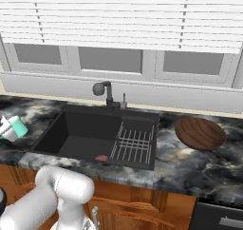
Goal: Pick the mug and place it in the sink. Pick the bowl and place it in the open cabinet and then close the cabinet.
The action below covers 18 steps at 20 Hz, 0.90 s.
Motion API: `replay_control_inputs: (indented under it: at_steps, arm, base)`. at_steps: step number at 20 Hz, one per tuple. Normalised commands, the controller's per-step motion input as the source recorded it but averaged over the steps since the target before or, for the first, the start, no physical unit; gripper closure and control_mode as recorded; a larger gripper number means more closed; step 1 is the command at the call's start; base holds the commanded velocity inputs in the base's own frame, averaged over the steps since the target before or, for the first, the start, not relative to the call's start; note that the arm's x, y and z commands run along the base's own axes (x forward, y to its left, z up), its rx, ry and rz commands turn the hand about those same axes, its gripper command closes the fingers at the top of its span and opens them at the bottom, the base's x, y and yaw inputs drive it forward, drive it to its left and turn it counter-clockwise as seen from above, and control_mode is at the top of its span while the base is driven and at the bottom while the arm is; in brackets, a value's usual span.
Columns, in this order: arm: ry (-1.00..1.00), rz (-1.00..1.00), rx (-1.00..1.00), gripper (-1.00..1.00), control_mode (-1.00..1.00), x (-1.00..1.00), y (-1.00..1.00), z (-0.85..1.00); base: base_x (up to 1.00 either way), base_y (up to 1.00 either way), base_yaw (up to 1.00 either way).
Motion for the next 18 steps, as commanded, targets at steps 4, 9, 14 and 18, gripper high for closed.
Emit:
replay_control_inputs:
  at_steps: [4,9,14,18]
  arm:
    - [0.00,0.00,0.09,1.00,-1.00,0.46,-0.53,0.04]
    - [0.08,0.00,0.06,1.00,-1.00,0.50,-0.51,0.01]
    - [0.18,0.00,0.08,1.00,-1.00,0.56,-0.44,0.00]
    - [0.09,0.00,0.01,1.00,-1.00,0.52,-0.38,0.00]
  base:
    - [0.00,0.00,0.00]
    - [0.00,0.00,0.00]
    - [0.00,0.00,0.00]
    - [0.00,0.00,0.00]
